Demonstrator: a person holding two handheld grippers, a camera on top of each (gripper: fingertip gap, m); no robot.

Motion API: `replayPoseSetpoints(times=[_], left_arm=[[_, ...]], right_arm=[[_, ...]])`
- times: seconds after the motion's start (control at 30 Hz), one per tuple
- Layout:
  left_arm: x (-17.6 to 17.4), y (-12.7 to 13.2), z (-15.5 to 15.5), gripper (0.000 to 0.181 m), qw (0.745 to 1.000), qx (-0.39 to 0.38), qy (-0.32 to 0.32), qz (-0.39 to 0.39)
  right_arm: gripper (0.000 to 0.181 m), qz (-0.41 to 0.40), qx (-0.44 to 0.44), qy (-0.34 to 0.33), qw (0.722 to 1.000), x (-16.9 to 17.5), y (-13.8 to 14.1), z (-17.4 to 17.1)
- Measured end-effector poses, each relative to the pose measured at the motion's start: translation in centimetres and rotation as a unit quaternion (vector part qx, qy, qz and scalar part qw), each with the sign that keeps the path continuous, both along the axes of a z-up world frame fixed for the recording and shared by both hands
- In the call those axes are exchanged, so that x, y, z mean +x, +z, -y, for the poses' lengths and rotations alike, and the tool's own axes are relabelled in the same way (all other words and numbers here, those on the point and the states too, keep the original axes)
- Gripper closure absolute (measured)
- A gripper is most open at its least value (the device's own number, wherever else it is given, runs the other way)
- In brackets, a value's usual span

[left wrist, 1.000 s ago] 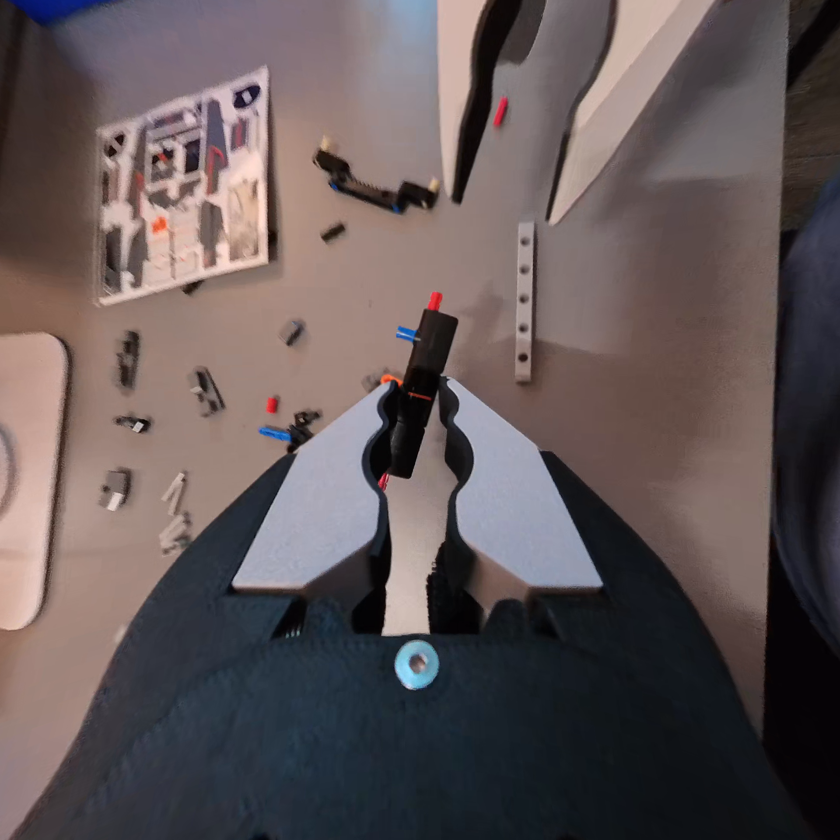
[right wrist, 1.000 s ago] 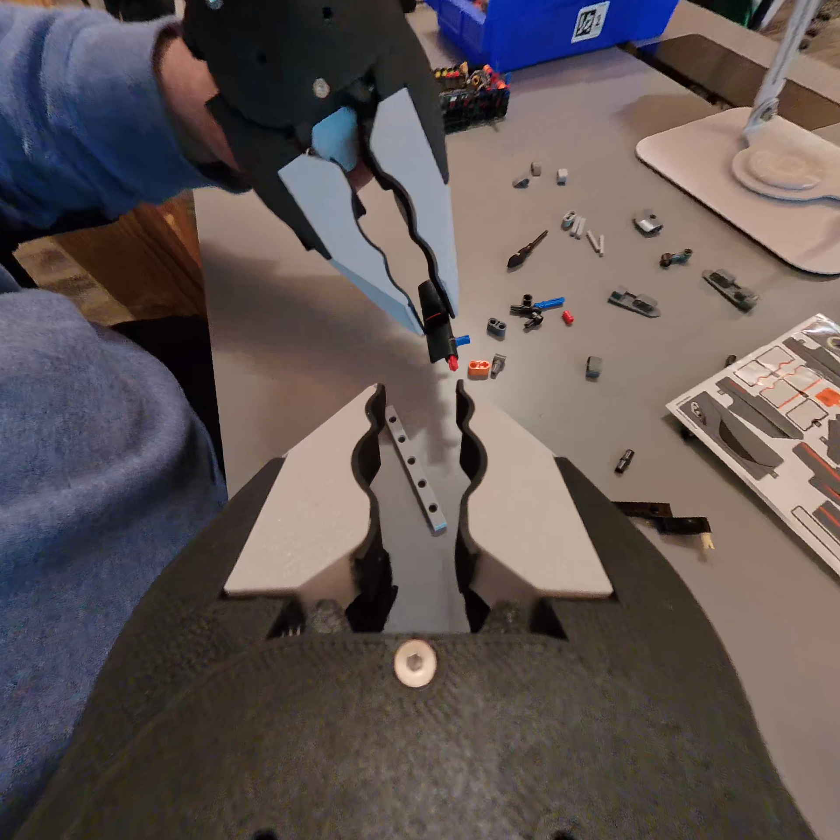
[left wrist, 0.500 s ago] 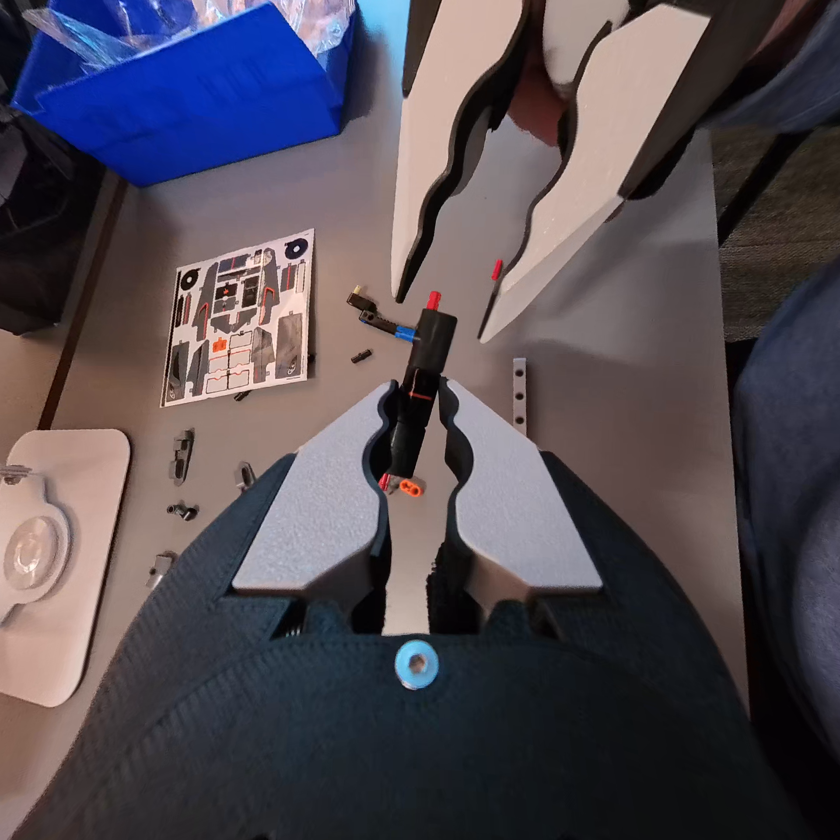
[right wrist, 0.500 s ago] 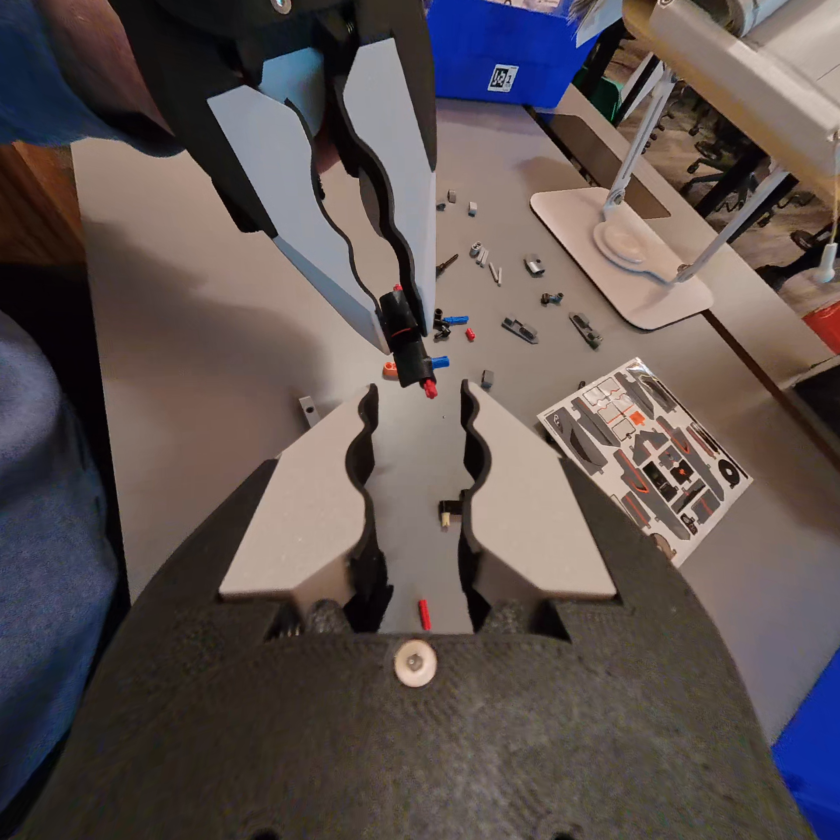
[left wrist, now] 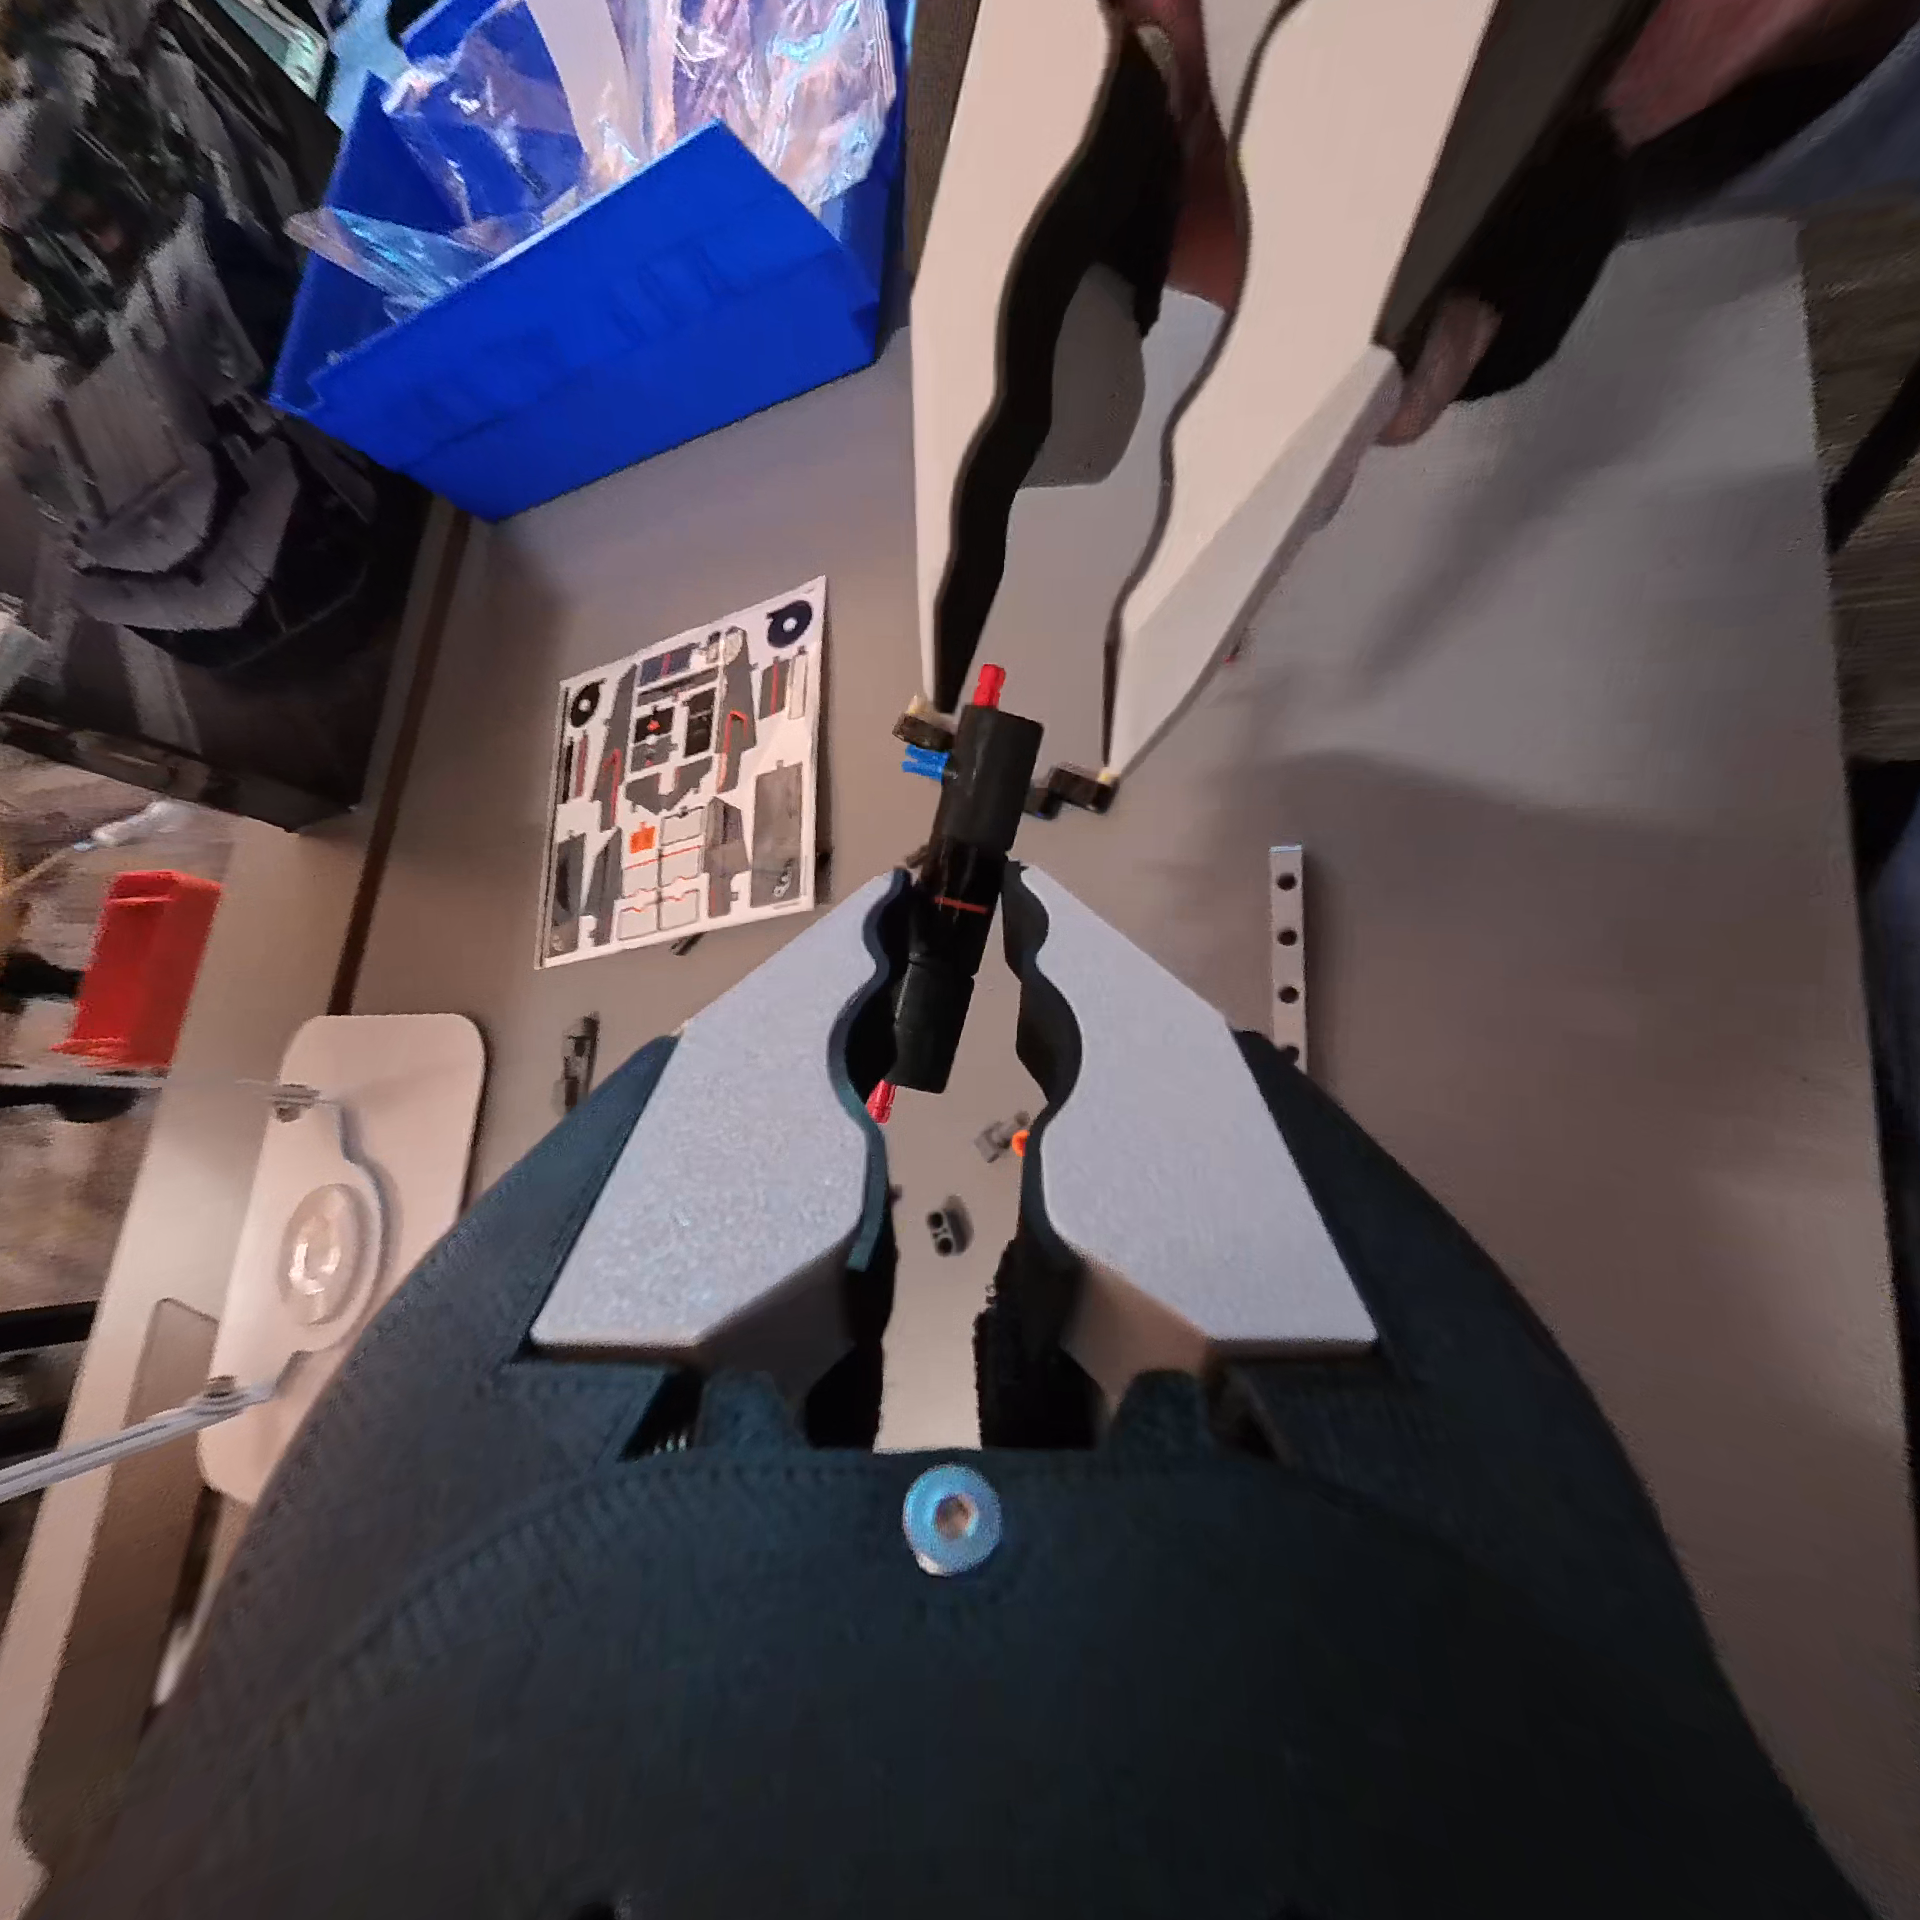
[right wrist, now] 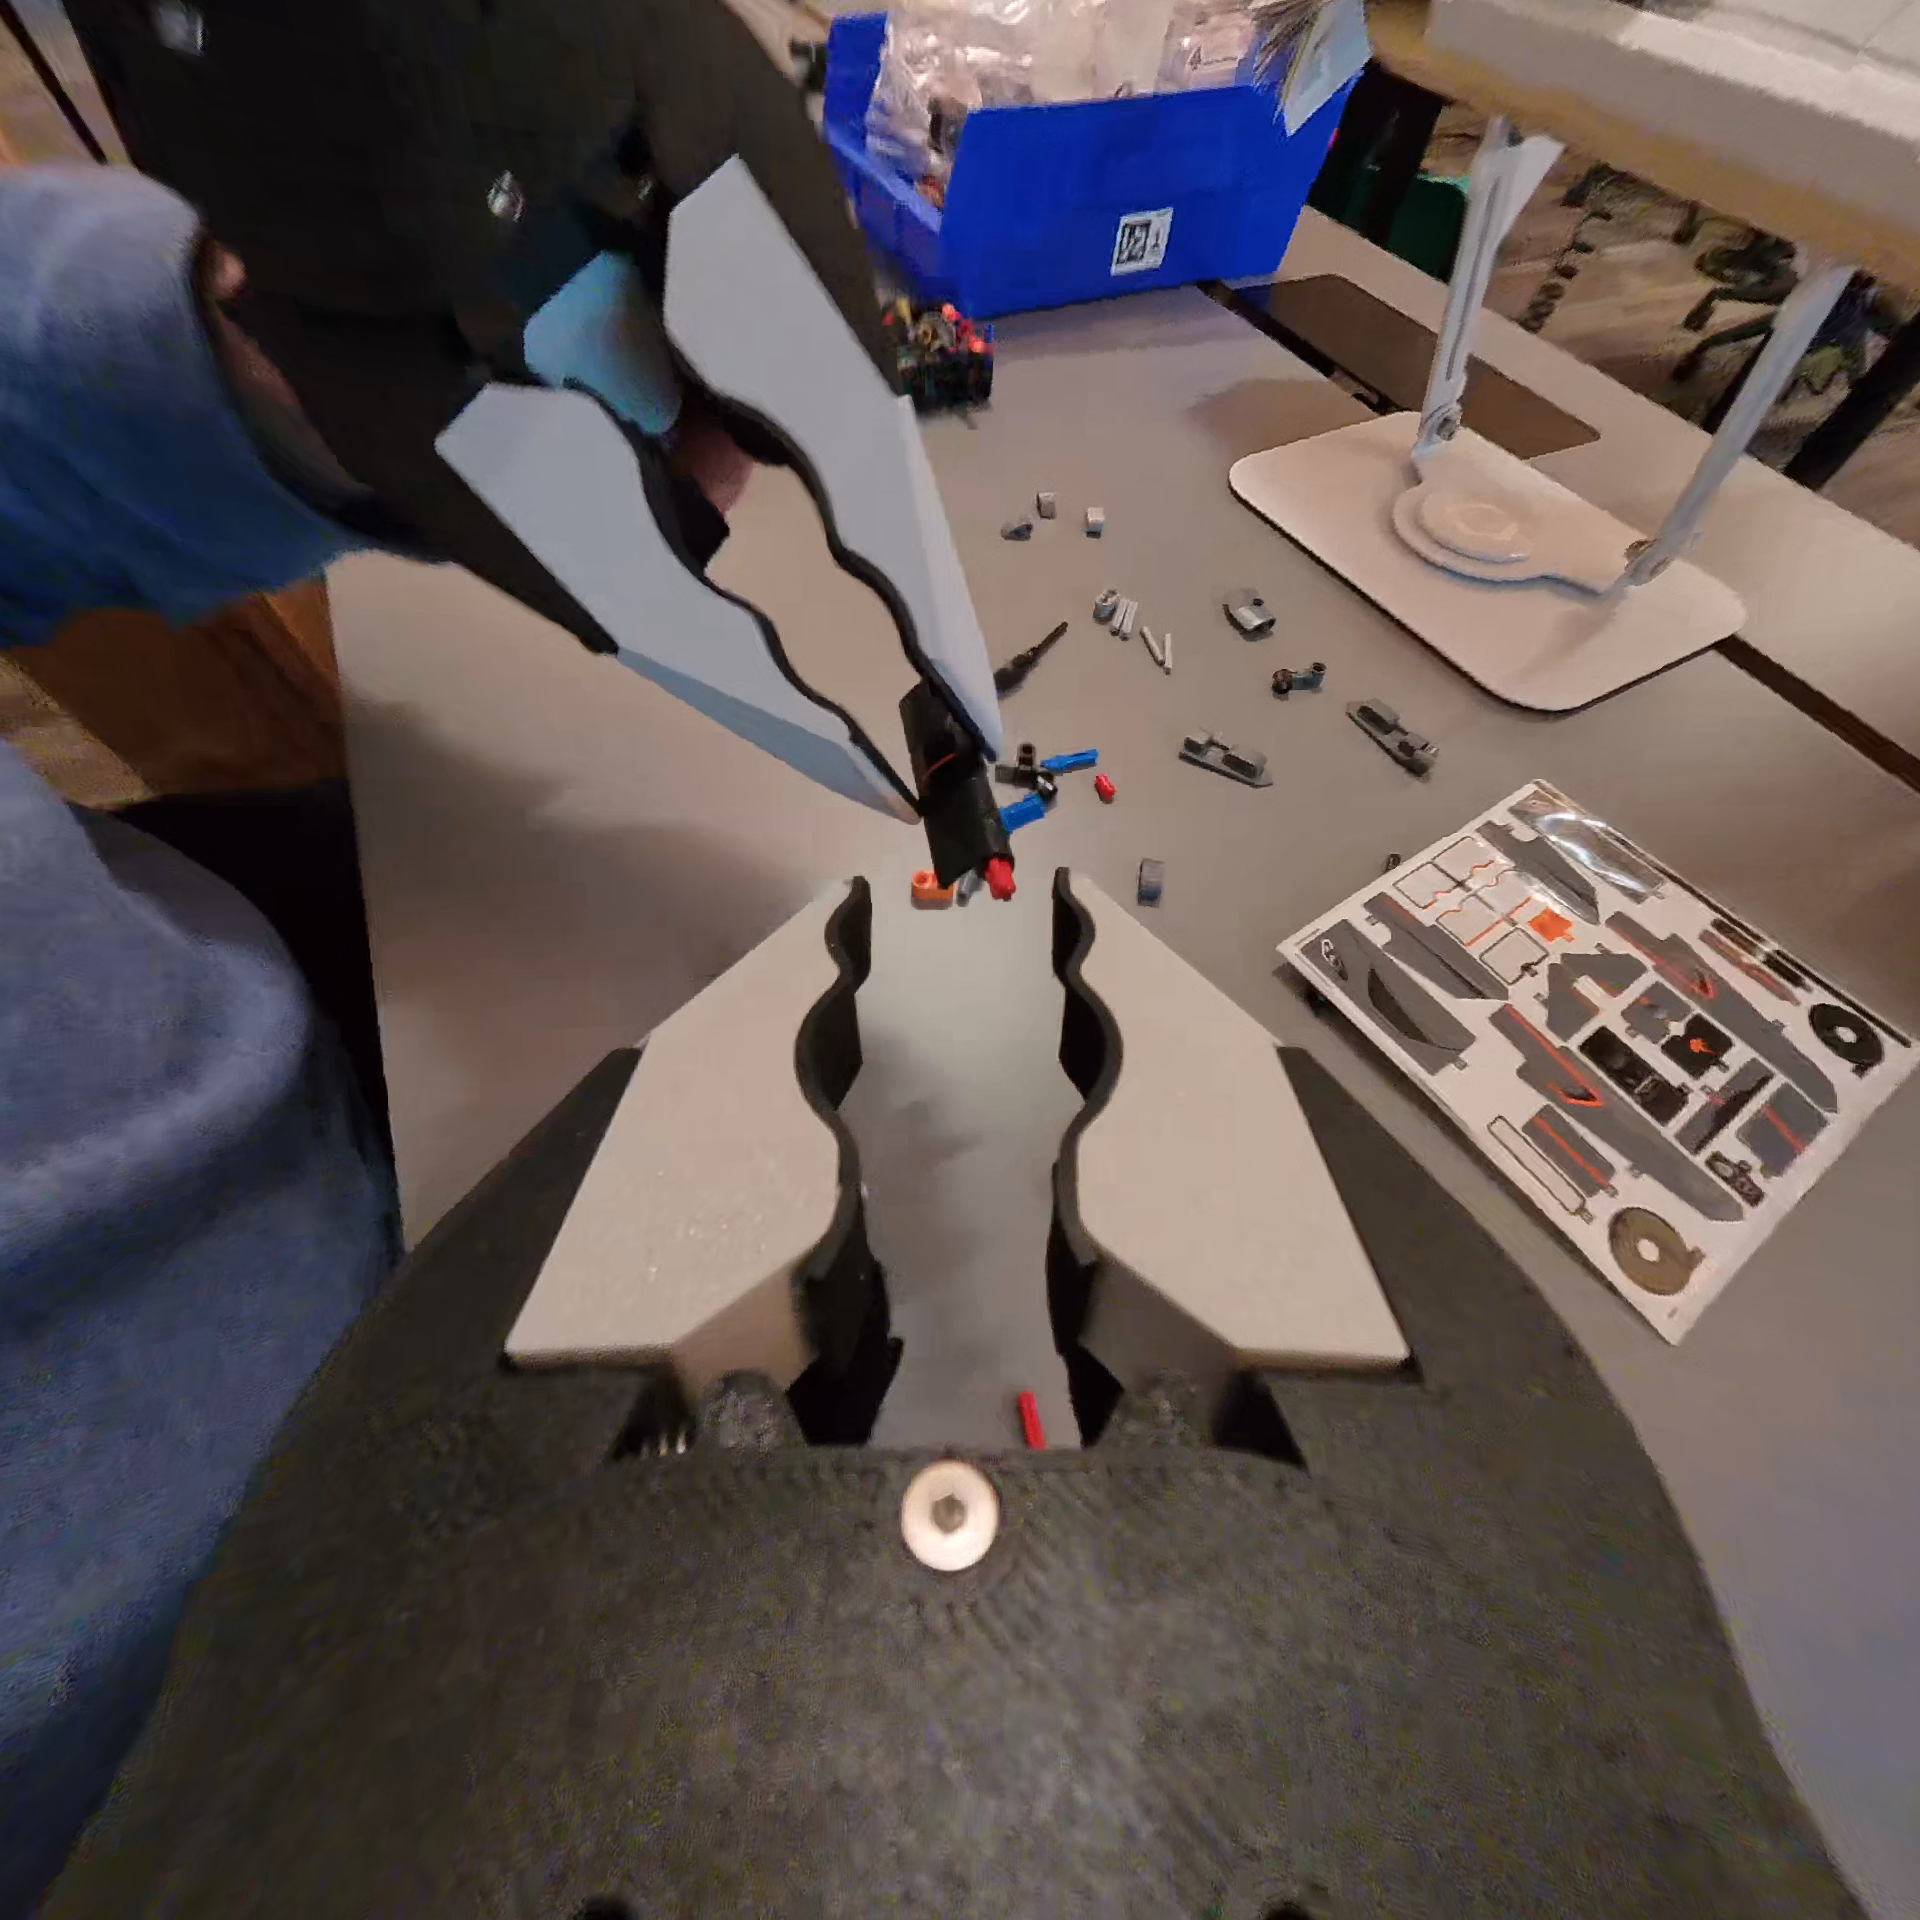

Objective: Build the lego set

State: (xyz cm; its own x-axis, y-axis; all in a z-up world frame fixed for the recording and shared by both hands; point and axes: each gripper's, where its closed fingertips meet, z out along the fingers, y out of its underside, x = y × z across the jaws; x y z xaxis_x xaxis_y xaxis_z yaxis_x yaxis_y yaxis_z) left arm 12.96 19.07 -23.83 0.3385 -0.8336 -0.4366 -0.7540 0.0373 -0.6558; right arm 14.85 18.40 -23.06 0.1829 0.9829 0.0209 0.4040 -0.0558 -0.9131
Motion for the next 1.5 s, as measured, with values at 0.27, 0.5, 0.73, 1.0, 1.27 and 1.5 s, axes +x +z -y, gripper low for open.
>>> replayPoseSetpoints(times=[0.27, 0.5, 0.73, 1.0, 1.27, 1.5], left_arm=[[0.1, 2.3, -1.2, 0.166, 0.994, 0.105, 0.013, -0.010], [0.3, 3.4, -1.7, 0.166, 0.976, 0.209, 0.012, -0.057], [0.7, 3.9, -1.7, 0.166, 0.960, 0.268, 0.009, -0.085], [0.9, 4.8, -1.7, 0.166, 0.952, 0.295, 0.003, -0.075], [0.5, 6.3, -2.0, 0.164, 0.947, 0.318, 0.009, -0.046], [-1.3, 8.0, -2.2, 0.149, 0.948, 0.317, 0.038, -0.003]], right_arm=[[0.151, -0.046, -0.029, -0.004, 0.998, 0.1, 1.6, -0.6], [0.155, -0.111, -0.087, -0.013, 0.990, 0.5, 3.3, -1.4], [0.157, -0.141, -0.161, 0.010, 0.977, 0.0, 3.4, -1.3], [0.177, -0.176, -0.212, 0.049, 0.960, -0.8, 3.7, -1.3], [0.178, -0.202, -0.199, 0.053, 0.958, -1.2, 4.9, -2.1], [0.178, -0.206, -0.198, 0.057, 0.957, -1.1, 5.1, -2.5]])
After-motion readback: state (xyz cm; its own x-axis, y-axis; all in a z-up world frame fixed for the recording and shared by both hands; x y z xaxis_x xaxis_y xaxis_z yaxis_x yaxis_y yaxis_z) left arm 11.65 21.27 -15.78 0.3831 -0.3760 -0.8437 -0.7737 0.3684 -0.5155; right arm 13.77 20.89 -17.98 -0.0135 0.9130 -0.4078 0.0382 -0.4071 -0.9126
